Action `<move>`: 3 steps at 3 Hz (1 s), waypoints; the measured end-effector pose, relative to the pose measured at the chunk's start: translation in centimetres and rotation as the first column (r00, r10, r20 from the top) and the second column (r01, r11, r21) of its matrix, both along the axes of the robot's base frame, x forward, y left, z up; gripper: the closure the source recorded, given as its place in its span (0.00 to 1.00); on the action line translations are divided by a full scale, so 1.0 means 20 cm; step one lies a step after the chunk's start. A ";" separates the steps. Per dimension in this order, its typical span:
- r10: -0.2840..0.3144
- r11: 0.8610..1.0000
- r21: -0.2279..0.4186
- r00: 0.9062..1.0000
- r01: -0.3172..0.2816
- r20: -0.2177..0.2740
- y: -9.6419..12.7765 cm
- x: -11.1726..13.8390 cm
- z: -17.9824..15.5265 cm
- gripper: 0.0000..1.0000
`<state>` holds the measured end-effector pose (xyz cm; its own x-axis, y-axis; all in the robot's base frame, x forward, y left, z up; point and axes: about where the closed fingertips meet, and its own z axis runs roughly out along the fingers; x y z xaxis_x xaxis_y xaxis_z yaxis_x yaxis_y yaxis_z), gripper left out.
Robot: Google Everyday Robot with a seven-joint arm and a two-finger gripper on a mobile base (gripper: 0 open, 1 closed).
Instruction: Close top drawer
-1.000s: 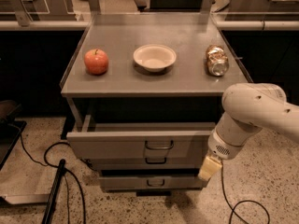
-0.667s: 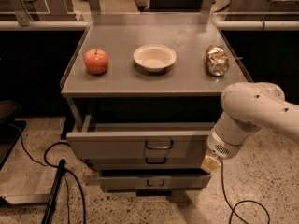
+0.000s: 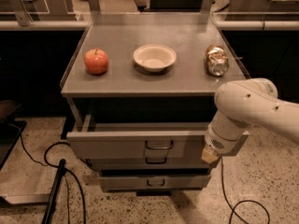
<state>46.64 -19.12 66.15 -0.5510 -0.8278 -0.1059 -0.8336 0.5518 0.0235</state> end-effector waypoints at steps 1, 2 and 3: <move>-0.032 0.998 -0.048 0.998 0.034 0.047 -0.06 0.09 0.00 1.00; -0.063 0.994 -0.088 0.995 0.069 0.078 -0.14 0.17 0.00 1.00; -0.081 0.990 -0.107 0.992 0.091 0.094 -0.20 0.22 -0.02 1.00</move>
Offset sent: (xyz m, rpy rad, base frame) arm 0.0541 -0.0478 -0.0014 -0.1390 -0.1121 -0.1075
